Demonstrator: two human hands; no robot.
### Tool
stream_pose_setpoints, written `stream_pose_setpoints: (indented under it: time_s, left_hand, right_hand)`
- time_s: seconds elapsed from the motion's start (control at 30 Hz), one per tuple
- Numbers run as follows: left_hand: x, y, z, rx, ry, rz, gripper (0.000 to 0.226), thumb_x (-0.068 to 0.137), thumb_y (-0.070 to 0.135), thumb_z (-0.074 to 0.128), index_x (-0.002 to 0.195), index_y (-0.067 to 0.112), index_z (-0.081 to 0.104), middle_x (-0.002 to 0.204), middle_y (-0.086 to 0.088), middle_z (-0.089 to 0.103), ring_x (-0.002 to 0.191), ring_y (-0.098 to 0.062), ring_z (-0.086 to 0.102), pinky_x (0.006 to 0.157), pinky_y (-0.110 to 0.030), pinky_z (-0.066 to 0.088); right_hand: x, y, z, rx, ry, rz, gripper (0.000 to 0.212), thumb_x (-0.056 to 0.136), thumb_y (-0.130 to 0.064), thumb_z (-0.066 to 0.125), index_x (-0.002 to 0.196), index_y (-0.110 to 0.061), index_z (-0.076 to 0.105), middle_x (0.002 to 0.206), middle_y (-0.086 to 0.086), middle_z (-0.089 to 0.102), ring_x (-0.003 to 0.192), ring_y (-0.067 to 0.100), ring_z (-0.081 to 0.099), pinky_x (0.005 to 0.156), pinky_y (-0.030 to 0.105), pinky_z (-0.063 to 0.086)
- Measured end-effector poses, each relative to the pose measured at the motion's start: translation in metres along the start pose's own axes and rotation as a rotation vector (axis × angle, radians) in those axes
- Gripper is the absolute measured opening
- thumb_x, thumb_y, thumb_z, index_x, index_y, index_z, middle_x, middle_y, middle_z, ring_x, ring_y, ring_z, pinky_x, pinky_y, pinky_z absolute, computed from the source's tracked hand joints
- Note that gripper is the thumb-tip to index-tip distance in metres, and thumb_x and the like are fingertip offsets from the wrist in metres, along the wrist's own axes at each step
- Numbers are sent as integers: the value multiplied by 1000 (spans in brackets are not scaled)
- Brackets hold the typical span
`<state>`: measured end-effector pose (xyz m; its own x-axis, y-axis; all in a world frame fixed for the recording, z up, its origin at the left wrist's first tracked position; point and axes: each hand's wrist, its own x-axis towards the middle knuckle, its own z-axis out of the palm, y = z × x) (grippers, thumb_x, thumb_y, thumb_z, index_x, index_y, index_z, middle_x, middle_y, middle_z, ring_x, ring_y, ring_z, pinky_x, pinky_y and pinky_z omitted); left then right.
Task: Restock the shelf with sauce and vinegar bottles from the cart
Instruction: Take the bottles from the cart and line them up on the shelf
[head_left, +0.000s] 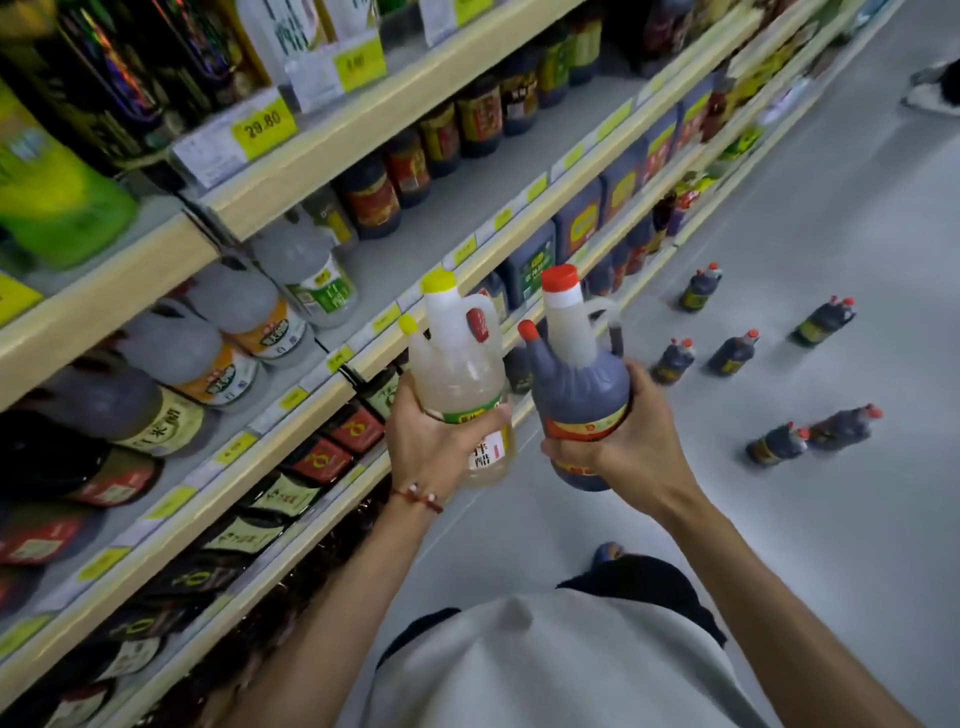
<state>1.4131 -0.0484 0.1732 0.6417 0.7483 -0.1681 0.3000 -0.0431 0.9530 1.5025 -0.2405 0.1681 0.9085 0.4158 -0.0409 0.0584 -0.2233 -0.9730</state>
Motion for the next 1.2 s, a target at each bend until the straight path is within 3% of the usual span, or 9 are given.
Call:
stream_pose_setpoints:
  time_s: [0.13,0.27,0.37,0.57,0.73,0.83,0.93,1.2]
  left_hand:
    - [6,18,47,-80,112,-57,80,44,34,96,116,19,64,103,3,76,92,-15,75,81,-45,63]
    - [13,30,79,-117,204,-65,86,44,34,97,121,18,61,107,3,75,96,-14,74,84,-42,62]
    - [23,32,89,-111,258,-95,87,41,42,96,118,24,61,107,5,75,96,-13,74,84,-44,62]
    - [49,32,85,-150,341,-160,88,37,42,95,117,20,63,104,3,76,94,-15,74,83,-45,63]
    - [82,30,70,-164,346,-155,93,40,41,95,123,17,60,111,2,75,99,-17,73,87,-47,61]
    - [101,30,63,-153,319,-138,91,44,36,95,124,16,58,112,4,74,100,-12,73,87,-44,61]
    - [118,33,56,-132,327,-115,89,44,34,96,123,17,59,111,6,75,99,-8,73,87,-39,61]
    - [134,39,61,81,436,-138,83,41,60,92,112,27,64,103,14,75,94,-6,71,84,-41,61]
  right_hand:
    - [55,3,-41,-34,-136,-30,87,54,-28,96,130,-27,53,109,-26,71,95,6,73,72,18,60]
    - [103,4,-65,-60,-269,-43,89,56,-28,102,127,-38,49,115,-22,69,102,2,70,77,16,59]
    - [131,4,-69,-76,-328,-43,95,54,-29,104,132,-31,50,124,-16,68,107,3,69,81,17,59]
    - [176,1,-53,-46,-389,-24,107,42,-44,97,136,-20,52,124,-5,72,105,14,73,82,34,63]
    - [205,-11,-31,-62,-411,-29,106,39,-47,96,133,-23,53,120,-10,72,103,12,73,79,29,62]
    - [221,-14,-16,-76,-418,-25,104,43,-39,100,134,-21,53,119,-13,71,102,8,73,76,22,61]
    - [237,-14,0,-86,-420,-28,99,50,-25,103,135,-23,52,119,-14,71,101,6,72,78,24,61]
    - [278,-15,18,-115,-538,-56,94,54,-19,104,133,-22,53,117,-15,71,101,3,72,81,23,60]
